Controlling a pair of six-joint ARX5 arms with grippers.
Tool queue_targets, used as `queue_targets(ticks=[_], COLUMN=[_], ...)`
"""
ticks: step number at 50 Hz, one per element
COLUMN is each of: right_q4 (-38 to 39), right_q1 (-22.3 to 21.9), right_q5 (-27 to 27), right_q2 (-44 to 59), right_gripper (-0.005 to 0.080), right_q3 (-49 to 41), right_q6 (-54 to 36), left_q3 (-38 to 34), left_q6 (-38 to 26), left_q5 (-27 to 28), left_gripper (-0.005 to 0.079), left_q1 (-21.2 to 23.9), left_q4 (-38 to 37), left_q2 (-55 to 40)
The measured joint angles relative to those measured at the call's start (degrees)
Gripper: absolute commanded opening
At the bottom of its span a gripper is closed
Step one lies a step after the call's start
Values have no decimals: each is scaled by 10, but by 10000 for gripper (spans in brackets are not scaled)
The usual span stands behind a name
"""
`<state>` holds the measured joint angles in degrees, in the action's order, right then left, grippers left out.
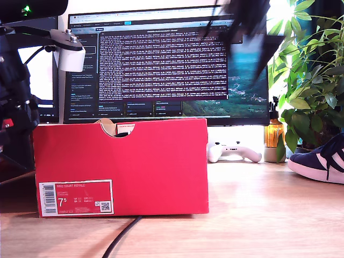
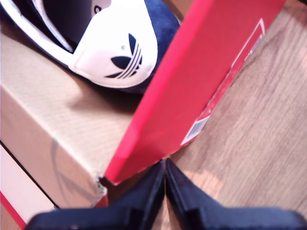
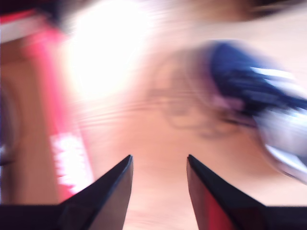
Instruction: Pack the blue shoes by picking the first shoe and placing it inside the red shoebox, left side, then picking and rotating the second shoe and placing it in the shoebox
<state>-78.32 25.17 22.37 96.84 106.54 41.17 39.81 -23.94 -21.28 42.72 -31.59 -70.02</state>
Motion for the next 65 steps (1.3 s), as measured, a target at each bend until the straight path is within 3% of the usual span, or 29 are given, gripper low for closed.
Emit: queue_targets(ticks=[7, 11, 25, 42, 51, 65], right_q4=[-2, 1, 1, 0, 42, 122], right_q1=[-47, -63, -98, -192, -248, -305], right_q5=[14, 24, 25, 28, -24, -57], right_q2=[-23, -28, -69, -126, -126, -126], right_gripper=[329, 374, 441, 703, 715, 714], right_q3=[-2, -19, -159, -285, -325, -372], right_q6=[43, 63, 122, 210, 235, 233], left_q3=[0, 0, 0, 0, 0, 0], left_q6=[0, 0, 0, 0, 0, 0], left_q5=[2, 3, 19, 28, 33, 40], left_gripper=[-19, -19, -19, -19, -19, -19], left_q1=[0, 0, 0, 0, 0, 0], left_q4=[0, 0, 0, 0, 0, 0], left_q2=[0, 0, 0, 0, 0, 0])
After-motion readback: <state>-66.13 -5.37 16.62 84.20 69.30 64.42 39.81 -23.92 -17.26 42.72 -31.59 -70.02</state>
